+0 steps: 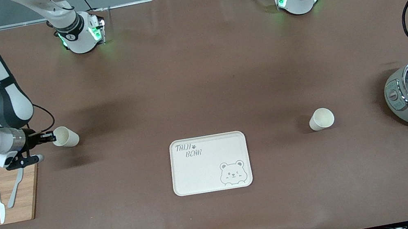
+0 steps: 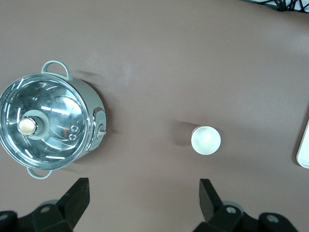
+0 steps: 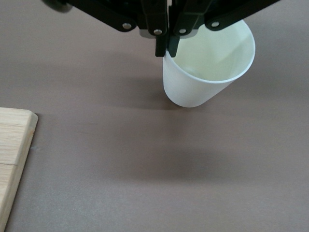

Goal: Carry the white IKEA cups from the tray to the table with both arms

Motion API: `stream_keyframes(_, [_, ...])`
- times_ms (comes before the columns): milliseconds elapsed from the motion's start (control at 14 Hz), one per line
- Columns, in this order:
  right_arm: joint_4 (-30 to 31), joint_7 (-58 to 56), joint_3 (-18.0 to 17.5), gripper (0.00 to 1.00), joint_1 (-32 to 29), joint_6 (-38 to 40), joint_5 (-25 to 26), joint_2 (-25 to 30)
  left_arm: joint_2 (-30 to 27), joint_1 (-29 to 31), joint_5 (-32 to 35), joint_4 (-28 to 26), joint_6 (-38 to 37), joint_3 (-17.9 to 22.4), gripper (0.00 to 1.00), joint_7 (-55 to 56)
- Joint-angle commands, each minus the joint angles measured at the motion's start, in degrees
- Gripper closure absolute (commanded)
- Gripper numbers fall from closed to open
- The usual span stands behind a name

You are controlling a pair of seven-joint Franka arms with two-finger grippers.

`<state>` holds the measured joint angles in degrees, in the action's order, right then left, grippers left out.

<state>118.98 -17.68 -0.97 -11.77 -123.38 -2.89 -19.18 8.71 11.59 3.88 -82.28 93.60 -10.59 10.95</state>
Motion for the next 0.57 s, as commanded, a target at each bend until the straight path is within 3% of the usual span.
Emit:
stream_keyframes(0, [0.1,-0.6,-0.9,1.0,-1.8,-1.7,1.3,-1.3,-2.1,0.1,-2.1,0.1,-3.1,0.0,0.0,-2.2])
stream_keyframes(71, [0.0,-0.6,-0.9,1.0,-1.7,-1.4,1.3,-1.2,-4.0,-0.9,-2.4,-0.4,-3.3,0.7,0.0,-3.0])
stream_keyframes(143, [-0.2,-0.5,-1.0,0.9,-1.6,-1.0,1.3,-1.1,-4.7,-2.2,-2.3,-0.9,-3.7,0.8,0.0,-3.5])
stream_keyframes(214, [-0.4,-0.3,-1.0,0.53,-1.4,-0.1,1.3,-1.1,-5.0,-3.4,-2.3,-1.7,-4.4,1.6,0.0,-3.1])
stream_keyframes(286, [-0.7,0.0,-1.1,0.01,-1.6,0.6,1.0,-1.1,-6.2,-5.5,-2.3,-2.5,-4.8,3.4,0.0,-3.5])
stream_keyframes(500, [-5.9,-0.4,-1.1,0.0,-1.2,8.9,1.0,-0.6,-10.7,-12.5,-2.7,-7.6,-4.8,11.0,0.0,-3.9])
